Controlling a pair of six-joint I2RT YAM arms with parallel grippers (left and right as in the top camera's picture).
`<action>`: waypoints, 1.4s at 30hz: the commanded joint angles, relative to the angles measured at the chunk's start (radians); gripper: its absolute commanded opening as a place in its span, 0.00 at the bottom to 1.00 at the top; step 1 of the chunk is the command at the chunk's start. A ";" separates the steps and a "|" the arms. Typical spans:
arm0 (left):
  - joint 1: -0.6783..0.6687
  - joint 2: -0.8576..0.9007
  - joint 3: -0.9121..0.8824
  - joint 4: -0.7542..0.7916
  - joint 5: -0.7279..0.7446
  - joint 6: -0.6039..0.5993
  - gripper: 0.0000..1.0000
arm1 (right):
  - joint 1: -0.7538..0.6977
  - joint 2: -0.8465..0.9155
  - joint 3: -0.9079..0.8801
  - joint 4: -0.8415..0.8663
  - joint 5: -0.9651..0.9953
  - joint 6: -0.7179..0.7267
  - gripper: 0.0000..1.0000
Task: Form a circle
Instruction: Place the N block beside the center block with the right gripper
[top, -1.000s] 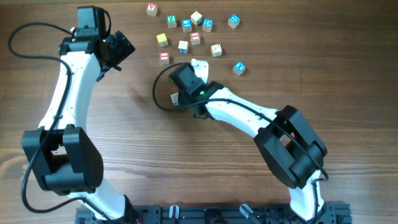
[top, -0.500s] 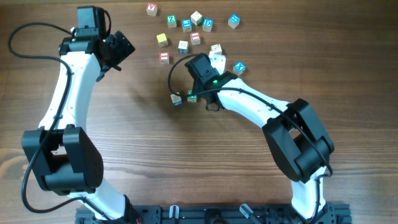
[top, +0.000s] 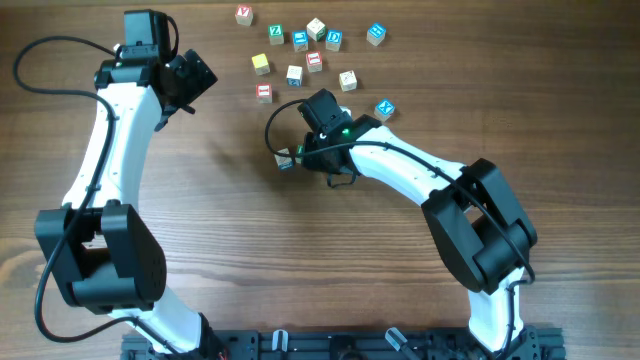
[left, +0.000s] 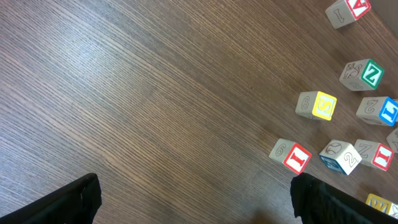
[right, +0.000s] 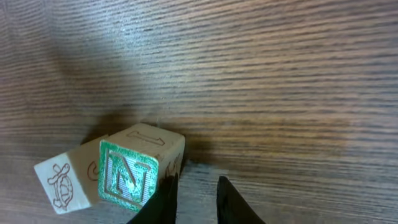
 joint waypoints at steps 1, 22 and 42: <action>0.005 -0.006 0.010 0.003 -0.013 0.015 1.00 | 0.005 0.019 -0.013 -0.015 0.002 -0.004 0.22; 0.005 -0.006 0.010 0.003 -0.013 0.015 1.00 | 0.005 0.019 -0.013 0.164 0.114 -0.084 0.22; 0.005 -0.006 0.010 0.003 -0.013 0.015 1.00 | 0.005 0.019 -0.013 0.136 0.035 -0.082 0.24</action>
